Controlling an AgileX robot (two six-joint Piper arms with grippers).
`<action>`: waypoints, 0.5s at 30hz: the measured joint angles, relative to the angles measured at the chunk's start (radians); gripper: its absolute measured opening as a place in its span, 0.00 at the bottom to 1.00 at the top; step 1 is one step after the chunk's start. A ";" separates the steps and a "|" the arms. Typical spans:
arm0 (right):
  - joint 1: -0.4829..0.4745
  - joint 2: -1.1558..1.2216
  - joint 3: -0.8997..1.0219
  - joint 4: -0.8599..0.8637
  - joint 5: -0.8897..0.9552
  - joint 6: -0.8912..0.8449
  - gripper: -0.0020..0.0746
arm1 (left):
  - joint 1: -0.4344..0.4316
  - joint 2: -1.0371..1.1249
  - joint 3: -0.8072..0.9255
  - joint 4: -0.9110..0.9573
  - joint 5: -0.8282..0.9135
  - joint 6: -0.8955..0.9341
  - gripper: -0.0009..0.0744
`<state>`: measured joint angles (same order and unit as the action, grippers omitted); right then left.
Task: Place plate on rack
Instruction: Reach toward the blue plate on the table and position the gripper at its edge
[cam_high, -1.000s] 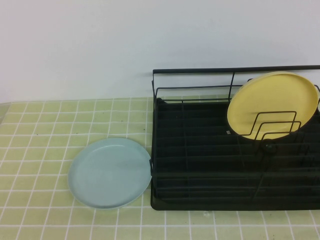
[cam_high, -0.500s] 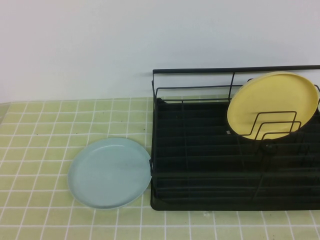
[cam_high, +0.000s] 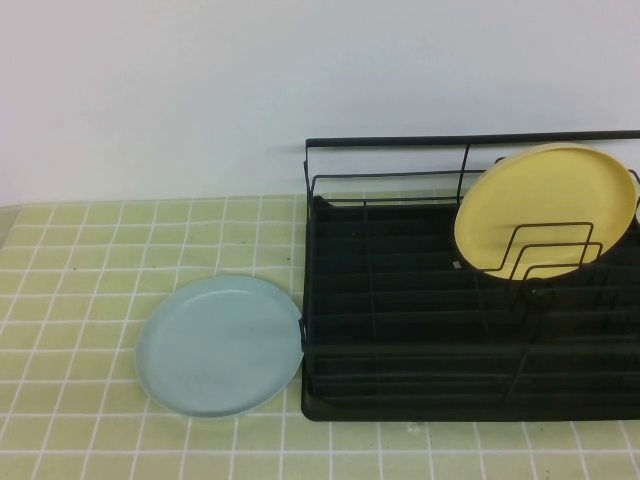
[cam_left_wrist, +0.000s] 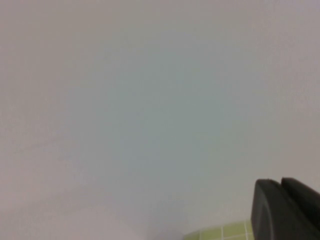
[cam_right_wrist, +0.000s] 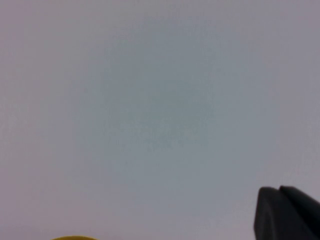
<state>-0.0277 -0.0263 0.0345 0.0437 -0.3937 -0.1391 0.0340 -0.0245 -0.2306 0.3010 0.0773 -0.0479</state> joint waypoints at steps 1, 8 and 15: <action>0.000 0.000 0.000 0.000 0.007 0.000 0.03 | 0.000 0.000 0.011 -0.005 -0.030 -0.015 0.01; 0.000 0.000 -0.032 0.004 0.064 0.004 0.03 | 0.000 0.019 0.011 -0.085 0.026 -0.168 0.01; 0.000 0.002 -0.185 0.004 0.482 -0.034 0.03 | 0.000 0.147 -0.052 -0.111 0.161 -0.168 0.01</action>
<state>-0.0277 -0.0242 -0.1507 0.0481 0.0883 -0.1729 0.0340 0.1226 -0.2822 0.1904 0.2378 -0.2159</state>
